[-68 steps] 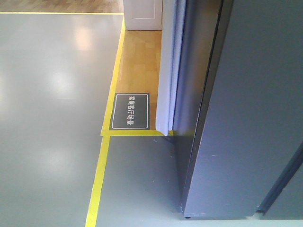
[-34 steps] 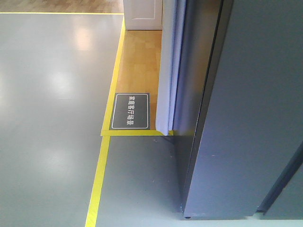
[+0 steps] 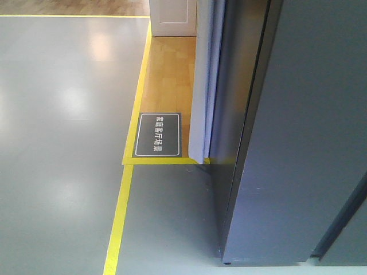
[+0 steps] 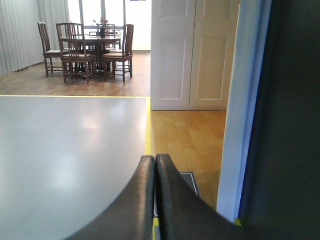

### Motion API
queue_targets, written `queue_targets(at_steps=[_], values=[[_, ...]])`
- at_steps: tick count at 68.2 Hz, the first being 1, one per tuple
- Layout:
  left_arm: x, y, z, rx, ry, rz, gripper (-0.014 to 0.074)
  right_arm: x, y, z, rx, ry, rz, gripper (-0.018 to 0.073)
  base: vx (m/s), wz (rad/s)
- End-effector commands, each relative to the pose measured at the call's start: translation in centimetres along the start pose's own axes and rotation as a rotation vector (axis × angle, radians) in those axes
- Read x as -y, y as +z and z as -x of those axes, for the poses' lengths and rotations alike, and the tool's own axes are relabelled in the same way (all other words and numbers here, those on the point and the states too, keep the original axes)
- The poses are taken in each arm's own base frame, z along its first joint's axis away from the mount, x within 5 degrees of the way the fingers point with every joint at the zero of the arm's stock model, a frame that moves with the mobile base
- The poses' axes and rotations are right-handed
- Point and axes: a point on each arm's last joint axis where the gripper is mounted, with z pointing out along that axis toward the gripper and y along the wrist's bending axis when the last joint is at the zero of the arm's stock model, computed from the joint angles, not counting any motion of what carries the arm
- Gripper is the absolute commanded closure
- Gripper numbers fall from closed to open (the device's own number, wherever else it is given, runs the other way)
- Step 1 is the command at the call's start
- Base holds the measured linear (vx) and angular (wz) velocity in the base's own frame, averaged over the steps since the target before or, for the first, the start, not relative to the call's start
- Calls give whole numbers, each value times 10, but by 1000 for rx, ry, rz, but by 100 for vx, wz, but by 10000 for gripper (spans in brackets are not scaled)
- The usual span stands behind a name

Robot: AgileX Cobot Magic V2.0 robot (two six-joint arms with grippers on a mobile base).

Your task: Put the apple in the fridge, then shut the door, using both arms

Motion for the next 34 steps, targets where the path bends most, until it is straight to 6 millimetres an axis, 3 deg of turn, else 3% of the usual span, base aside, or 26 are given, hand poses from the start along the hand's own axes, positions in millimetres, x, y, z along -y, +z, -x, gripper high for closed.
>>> queue_targets(at_steps=[1, 34], values=[[0, 0, -2, 57, -7, -4, 602, 1, -1, 9, 109, -26, -12, 561, 0, 0], [0, 0, -2, 57, -7, -4, 602, 3, -1, 12, 139, -4, -32, 561, 0, 0]])
